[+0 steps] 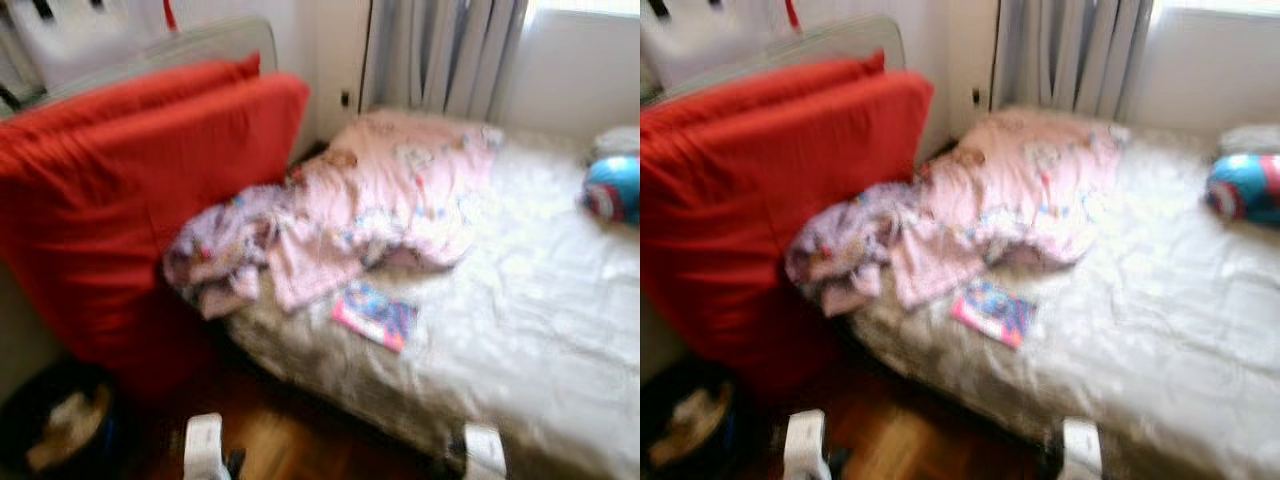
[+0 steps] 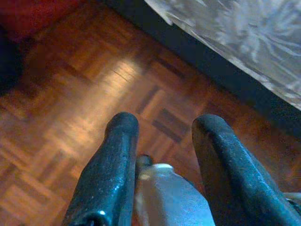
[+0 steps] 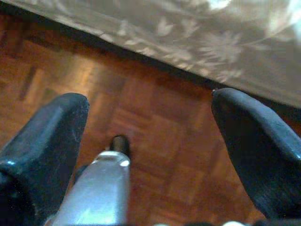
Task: Clean up the room
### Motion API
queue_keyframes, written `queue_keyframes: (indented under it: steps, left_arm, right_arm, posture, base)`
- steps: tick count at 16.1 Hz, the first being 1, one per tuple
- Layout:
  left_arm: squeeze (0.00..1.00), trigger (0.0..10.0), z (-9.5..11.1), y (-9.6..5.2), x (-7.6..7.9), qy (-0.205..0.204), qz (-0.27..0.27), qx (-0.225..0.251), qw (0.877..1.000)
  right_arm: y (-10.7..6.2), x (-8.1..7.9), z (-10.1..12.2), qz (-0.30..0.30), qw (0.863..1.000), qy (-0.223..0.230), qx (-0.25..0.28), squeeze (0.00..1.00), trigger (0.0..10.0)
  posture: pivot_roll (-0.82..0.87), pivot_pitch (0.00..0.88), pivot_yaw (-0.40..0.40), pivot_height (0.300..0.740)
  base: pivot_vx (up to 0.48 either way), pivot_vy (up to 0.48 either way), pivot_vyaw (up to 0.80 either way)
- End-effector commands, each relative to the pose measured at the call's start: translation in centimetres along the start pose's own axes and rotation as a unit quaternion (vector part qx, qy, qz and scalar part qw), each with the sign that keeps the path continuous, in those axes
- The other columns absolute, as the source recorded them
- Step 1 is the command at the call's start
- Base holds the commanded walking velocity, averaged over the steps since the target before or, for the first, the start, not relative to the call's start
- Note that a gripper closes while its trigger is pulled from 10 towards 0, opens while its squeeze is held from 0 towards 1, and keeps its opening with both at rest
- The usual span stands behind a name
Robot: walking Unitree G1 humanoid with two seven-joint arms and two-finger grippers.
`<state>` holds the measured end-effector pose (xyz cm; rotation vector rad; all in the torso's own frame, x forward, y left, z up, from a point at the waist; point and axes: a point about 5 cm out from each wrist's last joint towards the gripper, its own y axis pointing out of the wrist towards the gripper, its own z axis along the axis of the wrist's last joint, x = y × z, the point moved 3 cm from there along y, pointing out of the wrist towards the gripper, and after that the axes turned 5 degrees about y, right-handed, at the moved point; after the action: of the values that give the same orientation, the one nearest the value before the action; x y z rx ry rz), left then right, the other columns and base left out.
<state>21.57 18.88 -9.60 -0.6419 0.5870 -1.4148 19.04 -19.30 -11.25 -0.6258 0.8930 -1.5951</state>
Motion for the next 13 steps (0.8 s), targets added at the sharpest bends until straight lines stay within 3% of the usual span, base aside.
queue_keyframes:
  steps: [1, 7, 11, 13]
  left_arm:
    - [0.00, 10.0, -0.54, -0.18, -0.83, 0.002, 0.008, -0.011, 1.000]
    - [0.00, 10.0, -0.41, -0.13, -0.72, -0.001, 0.008, -0.010, 1.000]
    - [0.00, 10.0, -0.45, -0.13, -0.60, 0.001, 0.004, -0.011, 1.000]
    - [0.00, 10.0, -0.46, -0.13, -0.54, 0.002, 0.003, -0.011, 1.000]
  right_arm:
    - [0.06, -0.81, -0.10, 0.008, 1.000, 0.005, -0.002, 0.00, 10.0]
    - [0.04, -0.47, -0.07, 0.005, 1.000, 0.007, -0.002, 0.00, 10.0]
    - [0.02, -0.31, -0.13, 0.002, 1.000, 0.009, -0.003, 0.00, 10.0]
    - [-0.02, -0.18, -0.20, 0.000, 1.000, 0.010, -0.002, 0.00, 10.0]
  posture:
    - [0.05, 0.017, -0.017, 0.740]
    - [0.04, 0.029, -0.019, 0.740]
    - [0.02, 0.038, -0.014, 0.740]
    - [0.02, 0.042, -0.013, 0.740]
  base:
    - [0.000, -0.296, 0.00]
    - [0.000, -0.292, 0.00]
    - [0.000, -0.292, -0.79]
    - [0.000, -0.292, -0.24]
